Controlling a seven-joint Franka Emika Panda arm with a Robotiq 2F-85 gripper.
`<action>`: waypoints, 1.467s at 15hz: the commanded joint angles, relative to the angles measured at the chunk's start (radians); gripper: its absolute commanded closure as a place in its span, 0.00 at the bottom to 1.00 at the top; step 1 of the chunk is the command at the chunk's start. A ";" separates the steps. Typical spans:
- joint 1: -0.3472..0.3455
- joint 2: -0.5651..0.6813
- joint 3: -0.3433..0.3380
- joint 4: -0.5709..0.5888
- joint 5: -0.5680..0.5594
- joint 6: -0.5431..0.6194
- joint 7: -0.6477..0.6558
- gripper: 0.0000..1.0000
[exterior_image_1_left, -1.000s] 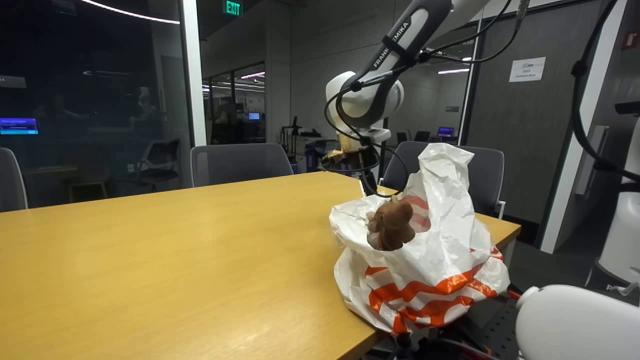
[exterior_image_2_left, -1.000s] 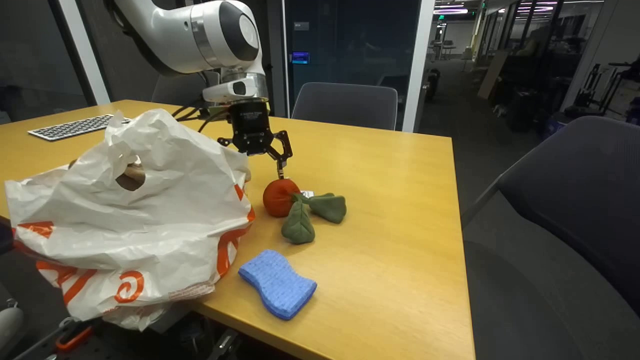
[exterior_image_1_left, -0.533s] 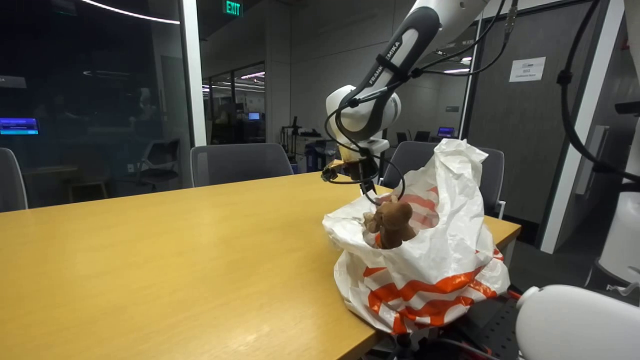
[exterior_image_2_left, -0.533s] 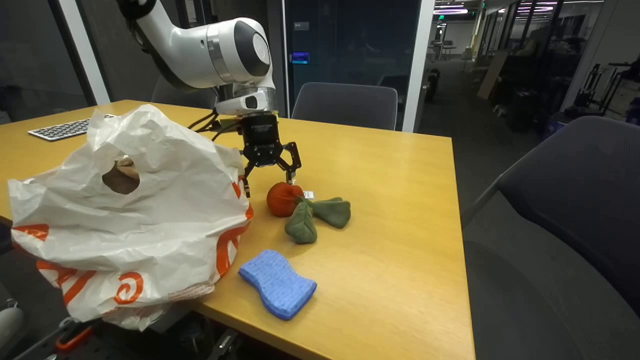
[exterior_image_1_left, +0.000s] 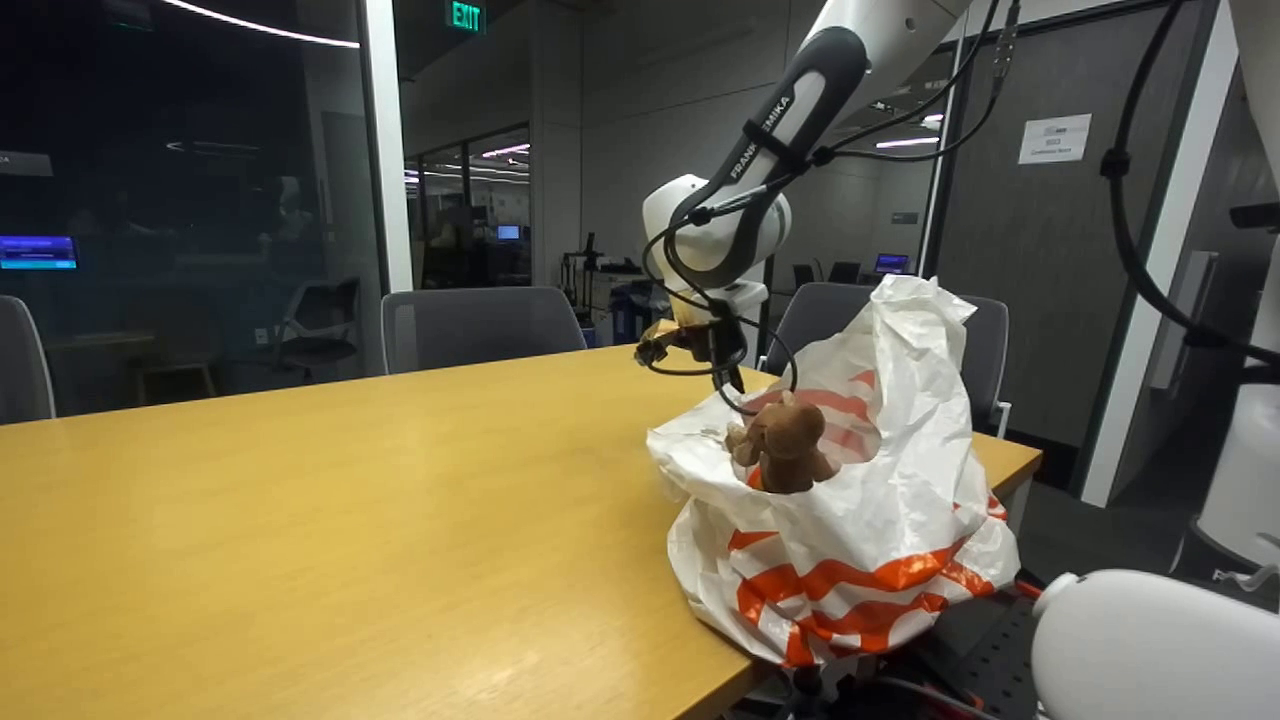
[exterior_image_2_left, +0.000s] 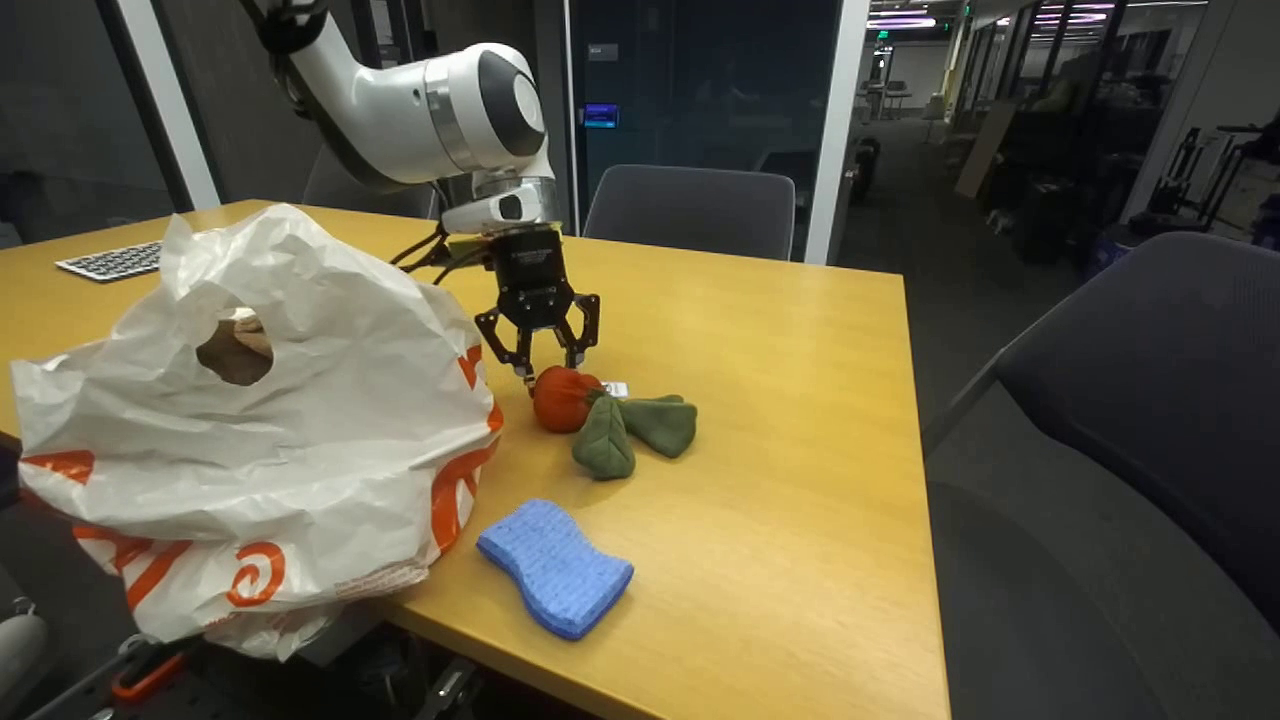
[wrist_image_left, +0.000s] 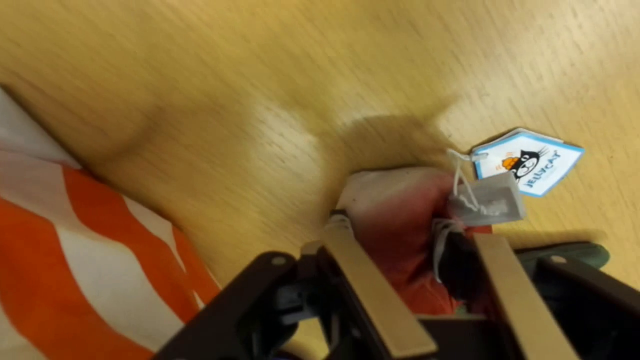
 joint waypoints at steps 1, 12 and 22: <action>0.030 -0.010 -0.010 0.023 -0.066 -0.015 0.069 0.87; 0.602 -0.155 -0.547 0.110 -0.169 -0.248 0.083 0.97; 1.129 -0.196 -0.965 0.277 0.134 -0.483 0.074 0.97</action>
